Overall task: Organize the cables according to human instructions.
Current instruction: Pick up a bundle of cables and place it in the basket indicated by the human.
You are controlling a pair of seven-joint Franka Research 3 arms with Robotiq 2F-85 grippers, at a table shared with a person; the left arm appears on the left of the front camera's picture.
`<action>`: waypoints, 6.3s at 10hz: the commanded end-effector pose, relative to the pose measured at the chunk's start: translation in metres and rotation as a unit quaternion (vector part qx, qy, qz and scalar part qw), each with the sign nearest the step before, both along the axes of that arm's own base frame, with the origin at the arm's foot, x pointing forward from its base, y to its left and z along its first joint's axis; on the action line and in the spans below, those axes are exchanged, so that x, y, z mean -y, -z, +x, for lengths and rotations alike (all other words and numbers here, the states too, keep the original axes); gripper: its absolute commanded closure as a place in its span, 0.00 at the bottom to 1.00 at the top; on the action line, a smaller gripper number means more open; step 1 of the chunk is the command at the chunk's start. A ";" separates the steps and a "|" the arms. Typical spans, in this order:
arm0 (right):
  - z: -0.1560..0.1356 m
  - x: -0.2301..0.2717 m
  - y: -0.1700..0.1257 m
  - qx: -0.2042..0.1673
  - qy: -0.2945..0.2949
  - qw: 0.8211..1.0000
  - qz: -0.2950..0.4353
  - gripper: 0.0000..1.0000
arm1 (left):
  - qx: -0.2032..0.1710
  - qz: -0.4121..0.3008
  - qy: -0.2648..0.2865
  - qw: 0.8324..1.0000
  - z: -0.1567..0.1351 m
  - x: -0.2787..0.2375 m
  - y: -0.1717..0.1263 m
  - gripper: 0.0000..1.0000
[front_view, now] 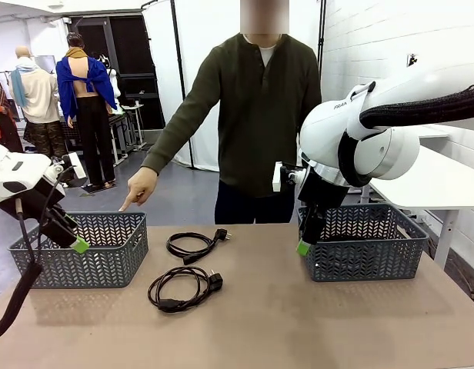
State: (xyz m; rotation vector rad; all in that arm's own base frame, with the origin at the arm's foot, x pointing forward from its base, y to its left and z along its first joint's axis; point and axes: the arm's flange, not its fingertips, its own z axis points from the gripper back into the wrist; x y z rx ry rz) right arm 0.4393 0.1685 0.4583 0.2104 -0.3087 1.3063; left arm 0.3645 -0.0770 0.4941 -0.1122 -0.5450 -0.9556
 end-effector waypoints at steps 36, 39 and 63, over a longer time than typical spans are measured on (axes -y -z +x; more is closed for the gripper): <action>0.001 0.000 -0.001 0.002 0.000 1.000 -0.003 0.00 | -0.167 0.137 0.198 0.956 0.102 0.250 0.154 0.00; 0.001 0.000 -0.001 0.002 0.000 1.000 -0.003 0.00 | -0.172 0.143 0.193 0.955 0.103 0.250 0.164 0.00; 0.001 0.000 -0.001 0.002 0.000 1.000 -0.003 0.00 | -0.169 0.162 0.179 0.956 0.103 0.258 0.167 1.00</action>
